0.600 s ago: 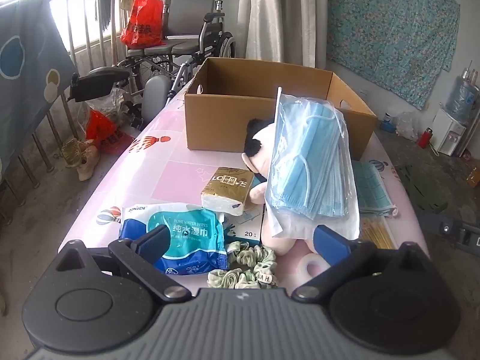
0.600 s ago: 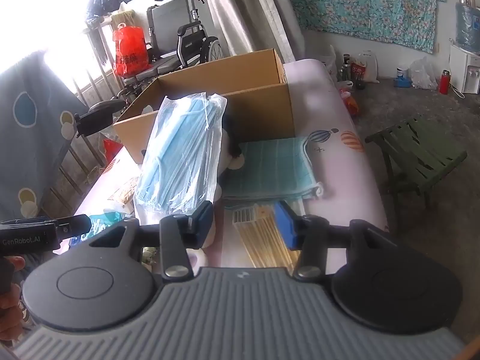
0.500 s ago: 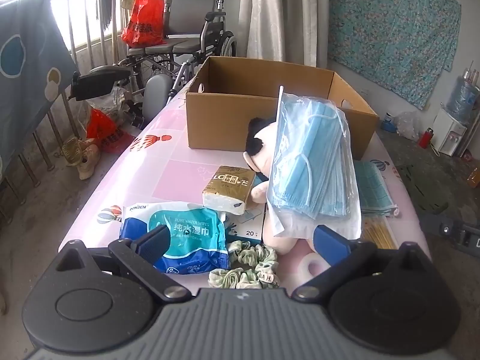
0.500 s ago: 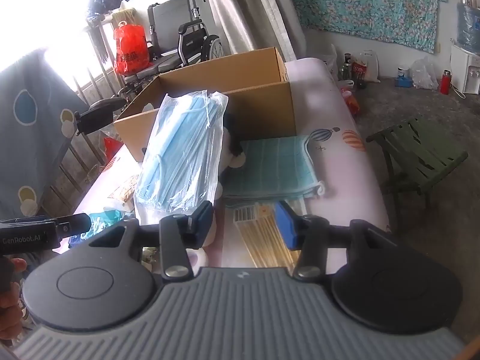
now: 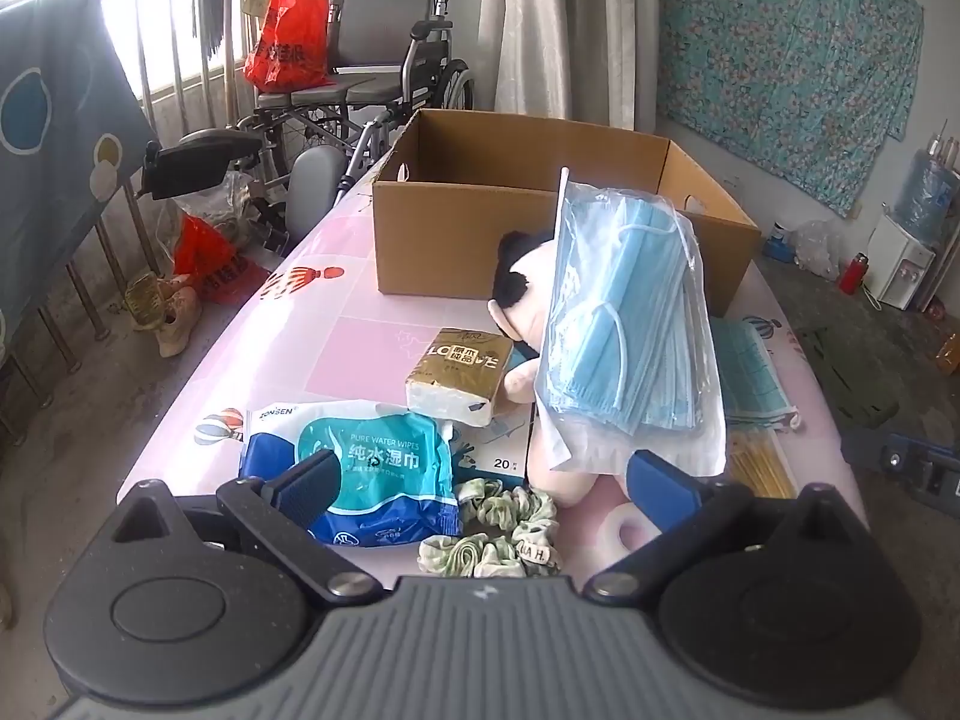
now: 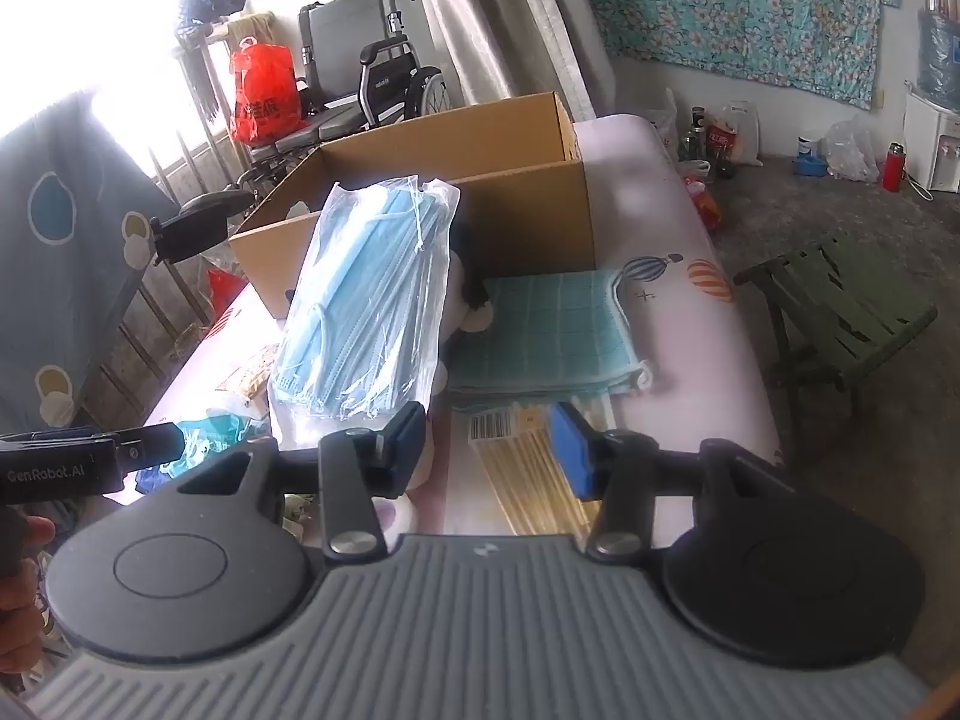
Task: Organize soft objects
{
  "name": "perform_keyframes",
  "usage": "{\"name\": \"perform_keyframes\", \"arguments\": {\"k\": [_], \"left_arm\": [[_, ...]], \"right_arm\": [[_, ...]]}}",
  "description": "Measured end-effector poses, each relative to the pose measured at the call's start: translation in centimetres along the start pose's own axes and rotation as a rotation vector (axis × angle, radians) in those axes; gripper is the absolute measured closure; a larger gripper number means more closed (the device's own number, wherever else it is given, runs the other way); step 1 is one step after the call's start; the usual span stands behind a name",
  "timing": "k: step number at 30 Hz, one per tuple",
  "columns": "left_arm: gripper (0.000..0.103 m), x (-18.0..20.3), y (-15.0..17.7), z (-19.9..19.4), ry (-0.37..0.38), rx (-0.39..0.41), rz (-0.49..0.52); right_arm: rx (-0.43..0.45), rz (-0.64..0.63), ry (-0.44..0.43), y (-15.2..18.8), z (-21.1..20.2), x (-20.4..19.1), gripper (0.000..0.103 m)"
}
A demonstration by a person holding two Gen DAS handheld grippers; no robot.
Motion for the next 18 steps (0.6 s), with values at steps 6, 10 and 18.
{"name": "perform_keyframes", "arguments": {"k": [6, 10, 18], "left_arm": [[0.001, 0.24, 0.07, 0.33, -0.012, -0.007, 0.013], [0.001, 0.27, 0.00, 0.38, -0.015, -0.011, 0.017], [0.001, 0.56, -0.24, 0.37, -0.028, -0.011, 0.029]], "right_arm": [[-0.006, 0.006, -0.003, -0.09, 0.14, 0.18, 0.057], [-0.008, 0.005, -0.003, -0.12, 0.16, 0.24, 0.057], [-0.004, 0.009, -0.013, -0.07, 0.05, 0.62, 0.057]]}}
Point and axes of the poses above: each gripper's, at about its wrist camera, not at the fingertips, and z roughly the way its jaws point, x to its right, y to its underside, the point moved 2 cm from there along z, roughly the way its jaws point, and after that the axes turned 14 degrees about z, right-handed, at the moved point
